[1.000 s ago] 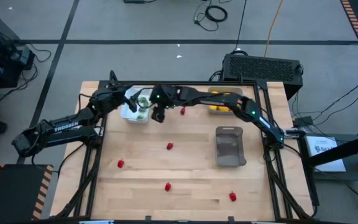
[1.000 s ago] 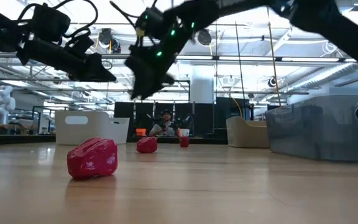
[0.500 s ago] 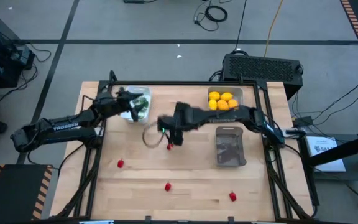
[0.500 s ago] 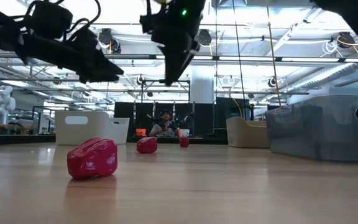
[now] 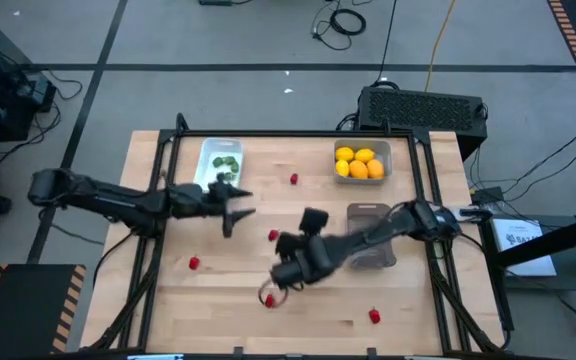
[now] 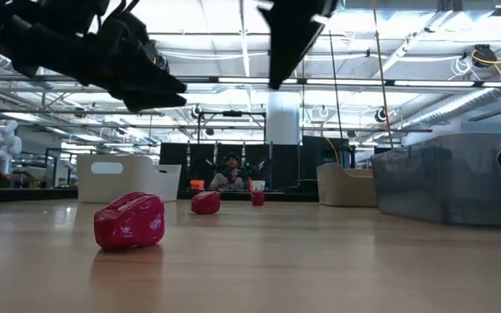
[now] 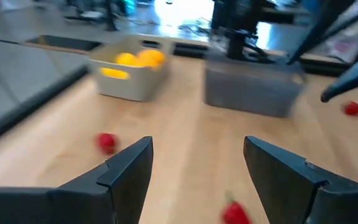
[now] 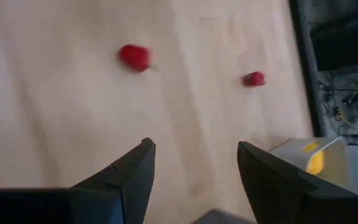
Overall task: Sort produce into baskets
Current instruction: Put the red chili pepper into the black bin
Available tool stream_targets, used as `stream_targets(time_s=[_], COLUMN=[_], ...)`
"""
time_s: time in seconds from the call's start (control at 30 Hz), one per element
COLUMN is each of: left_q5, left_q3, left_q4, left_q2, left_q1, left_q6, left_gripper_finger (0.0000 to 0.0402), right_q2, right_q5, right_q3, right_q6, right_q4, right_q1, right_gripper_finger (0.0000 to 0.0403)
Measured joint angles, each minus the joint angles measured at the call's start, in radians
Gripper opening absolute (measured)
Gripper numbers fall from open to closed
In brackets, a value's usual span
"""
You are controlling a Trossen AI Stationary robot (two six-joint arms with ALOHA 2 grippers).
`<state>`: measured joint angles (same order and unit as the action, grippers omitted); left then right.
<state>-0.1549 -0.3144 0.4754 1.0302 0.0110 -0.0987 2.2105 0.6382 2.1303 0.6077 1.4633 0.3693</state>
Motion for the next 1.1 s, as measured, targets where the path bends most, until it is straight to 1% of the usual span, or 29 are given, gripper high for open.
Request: stream_targets(time_s=[0.1,0.23,0.37,0.5,0.67,0.83,0.97,1.1], left_q5=[-0.019,-0.030,-0.038,-0.045,-0.043,-0.038,-0.043,-0.048], left_q3=[-0.032,-0.081,-0.108,-0.112,-0.112,-0.112,-0.112,-0.112], left_q4=[0.044,0.042,0.045,0.121,0.198,0.306,0.314,0.331], left_q2=[0.114,0.260,0.363,0.442,0.546,0.637,0.682,0.720], left_q1=[-0.087,-0.165,-0.197,-0.197,-0.192,-0.175,-0.159,-0.140], left_q6=[-0.002,0.001,0.026,0.031,0.049,0.002,-0.001,-0.035], left_gripper_finger=[0.0258,0.0258,0.0258,0.0258,0.0258,0.0258,0.0258,0.0258], right_q2=[0.000,0.000,0.000,0.001,0.001,0.002,-0.003,-0.026], right_q5=[-0.003,0.001,0.080,0.146,0.163,0.176,0.184,0.223], right_q3=[-0.021,-0.051,-0.097,-0.159,-0.251,-0.336,-0.373,-0.399], right_q6=[0.084,0.207,0.354,0.463,0.559,0.632,0.668,0.696], right_q4=[0.010,0.009,0.005,0.012,0.012,0.012,0.006,0.001], right_q1=[0.063,0.136,0.200,0.247,0.261,0.261,0.261,0.261], right_gripper_finger=[0.0217,0.0217,0.0217,0.0217,0.0217,0.0217,0.0217,0.0217])
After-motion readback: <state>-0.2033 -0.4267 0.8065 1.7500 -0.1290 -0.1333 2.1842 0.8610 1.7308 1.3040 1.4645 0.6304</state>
